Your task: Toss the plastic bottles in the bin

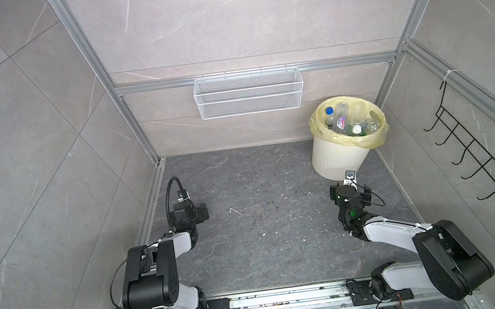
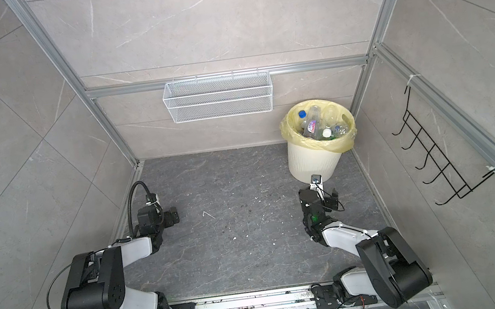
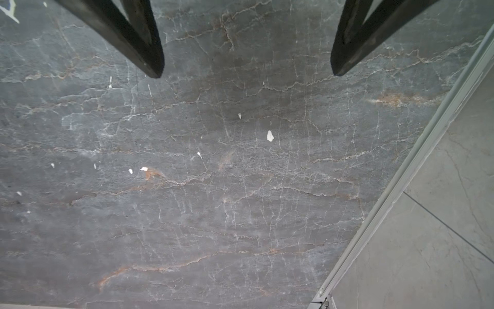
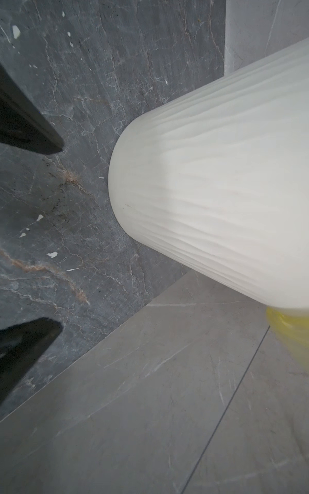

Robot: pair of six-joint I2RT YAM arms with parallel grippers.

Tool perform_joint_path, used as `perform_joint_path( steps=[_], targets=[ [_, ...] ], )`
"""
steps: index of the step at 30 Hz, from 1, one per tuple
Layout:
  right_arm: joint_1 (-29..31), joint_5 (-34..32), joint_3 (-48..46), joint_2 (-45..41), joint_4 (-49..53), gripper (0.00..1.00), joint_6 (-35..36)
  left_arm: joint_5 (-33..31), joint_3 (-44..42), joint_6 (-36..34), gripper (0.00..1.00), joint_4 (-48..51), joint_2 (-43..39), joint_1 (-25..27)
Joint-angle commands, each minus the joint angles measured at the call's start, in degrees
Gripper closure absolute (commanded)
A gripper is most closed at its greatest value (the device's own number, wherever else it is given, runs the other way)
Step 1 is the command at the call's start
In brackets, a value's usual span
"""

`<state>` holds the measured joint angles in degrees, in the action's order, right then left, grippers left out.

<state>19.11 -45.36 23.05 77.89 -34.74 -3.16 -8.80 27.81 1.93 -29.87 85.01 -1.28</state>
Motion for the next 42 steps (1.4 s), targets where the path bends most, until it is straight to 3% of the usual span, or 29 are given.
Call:
perform_joint_path(
  steps=[1,3,6,7,10,18,24,28,32,35,37,39,42],
  targets=[
    [-0.06,-0.31,-1.21,3.1,-10.55,0.0,3.34,1.82,-0.03,-1.37,0.0,-5.37,-0.11,-0.2],
    [-0.03,1.77,-1.66,3.04,-11.52,0.0,3.41,1.96,-1.71,-1.31,0.0,-8.07,-0.5,-0.37],
    [-0.03,2.14,-3.86,4.29,-18.05,0.0,4.93,3.43,-8.94,-1.85,0.0,-23.87,1.97,-0.53],
    [-0.01,1.82,-4.36,5.32,-20.15,0.0,5.11,3.36,-7.25,-1.64,0.0,-17.91,0.63,-0.49],
    [-0.04,1.09,-4.16,9.16,-25.32,0.0,6.98,3.43,-6.88,-1.67,0.0,-18.04,0.95,-0.55],
    [0.2,1.33,-3.9,8.57,-23.36,0.0,6.57,3.26,-6.99,-1.83,0.0,-18.46,1.07,-0.55],
    [0.04,3.18,-9.69,7.36,-32.48,0.0,5.97,2.32,-7.19,-1.85,0.0,-18.71,1.03,-0.14],
    [-0.43,4.06,-10.0,7.29,-33.0,0.0,5.65,1.92,-7.29,-1.85,0.0,-18.92,1.03,-0.02],
    [-3.71,10.58,-11.08,6.04,-32.24,0.0,3.71,1.94,-7.32,-1.87,0.0,-18.83,1.03,0.03],
    [-9.03,22.68,-11.24,5.55,-29.65,0.0,1.49,1.89,-7.24,-1.85,0.0,-18.85,1.02,-0.04],
    [-10.14,24.07,-9.7,11.8,-35.68,0.0,2.32,1.85,-7.25,-1.9,0.0,-18.91,1.03,-0.02],
    [-11.62,26.49,-6.33,8.12,-21.5,0.0,-0.84,1.88,-7.3,-1.93,0.0,-18.91,1.01,0.06],
    [-14.71,29.33,-4.42,9.2,-19.91,0.0,-2.4,1.92,-7.25,-1.92,0.0,-18.88,1.03,0.0]
  ],
)
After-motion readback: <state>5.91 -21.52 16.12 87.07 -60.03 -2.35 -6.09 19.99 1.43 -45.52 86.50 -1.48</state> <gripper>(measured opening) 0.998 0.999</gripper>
